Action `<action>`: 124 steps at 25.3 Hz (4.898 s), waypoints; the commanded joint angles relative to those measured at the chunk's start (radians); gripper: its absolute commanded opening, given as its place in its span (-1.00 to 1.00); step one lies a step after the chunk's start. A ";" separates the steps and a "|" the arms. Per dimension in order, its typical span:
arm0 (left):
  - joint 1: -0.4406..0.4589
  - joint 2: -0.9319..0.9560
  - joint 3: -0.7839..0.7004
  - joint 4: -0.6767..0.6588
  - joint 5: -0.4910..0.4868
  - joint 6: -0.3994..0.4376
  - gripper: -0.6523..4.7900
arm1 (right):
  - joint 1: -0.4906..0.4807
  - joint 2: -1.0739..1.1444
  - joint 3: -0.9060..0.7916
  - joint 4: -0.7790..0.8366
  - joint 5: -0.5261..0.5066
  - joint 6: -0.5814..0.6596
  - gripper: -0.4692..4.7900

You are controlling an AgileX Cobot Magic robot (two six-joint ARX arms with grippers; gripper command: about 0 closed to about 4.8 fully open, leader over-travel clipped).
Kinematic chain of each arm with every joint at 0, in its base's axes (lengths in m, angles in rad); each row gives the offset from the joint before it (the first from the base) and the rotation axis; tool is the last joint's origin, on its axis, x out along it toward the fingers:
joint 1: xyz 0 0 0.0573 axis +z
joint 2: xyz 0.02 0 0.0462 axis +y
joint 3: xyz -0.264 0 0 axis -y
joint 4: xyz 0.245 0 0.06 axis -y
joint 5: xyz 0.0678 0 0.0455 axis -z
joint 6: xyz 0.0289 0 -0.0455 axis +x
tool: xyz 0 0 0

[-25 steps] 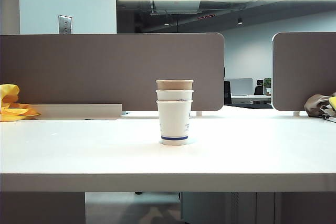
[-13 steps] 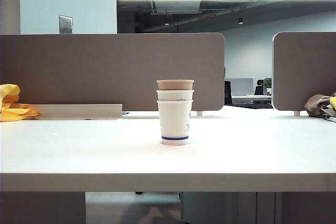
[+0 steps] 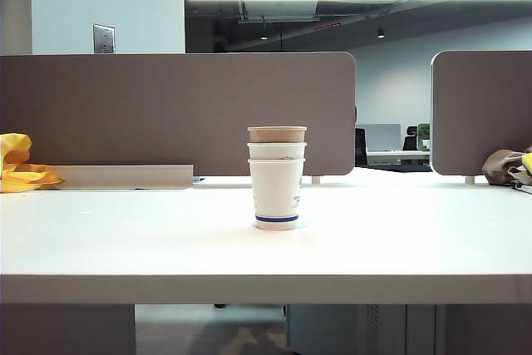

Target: Pick up all the paper cups on the table one by one and stack them together.

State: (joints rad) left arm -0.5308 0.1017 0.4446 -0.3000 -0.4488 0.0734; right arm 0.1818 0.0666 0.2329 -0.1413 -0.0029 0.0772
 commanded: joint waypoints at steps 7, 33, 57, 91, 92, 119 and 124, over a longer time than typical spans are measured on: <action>0.000 0.002 -0.007 -0.019 -0.002 0.000 -0.43 | 0.001 0.000 0.005 0.008 0.003 0.000 -0.26; -0.002 -0.069 -0.325 0.251 0.456 -0.002 -0.43 | 0.004 -0.064 -0.025 0.070 0.000 0.000 -0.26; -0.001 -0.097 -0.438 0.281 0.517 -0.002 -0.43 | 0.126 -0.064 -0.156 0.097 0.000 0.000 -0.26; 0.309 -0.096 -0.438 0.272 0.515 -0.002 -0.43 | 0.015 -0.064 -0.232 0.056 -0.003 0.000 -0.26; 0.334 -0.096 -0.438 0.272 0.514 -0.002 -0.43 | -0.034 -0.064 -0.232 0.056 -0.003 0.000 -0.26; 0.530 -0.096 -0.438 0.272 0.517 -0.002 -0.43 | -0.238 -0.064 -0.232 0.056 -0.018 0.000 -0.26; 0.529 -0.097 -0.438 0.272 0.517 -0.002 -0.43 | -0.238 -0.064 -0.232 0.056 -0.018 0.000 -0.26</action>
State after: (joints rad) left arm -0.0025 0.0048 0.0040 -0.0410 0.0647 0.0734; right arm -0.0570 0.0021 0.0078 -0.0959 -0.0231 0.0776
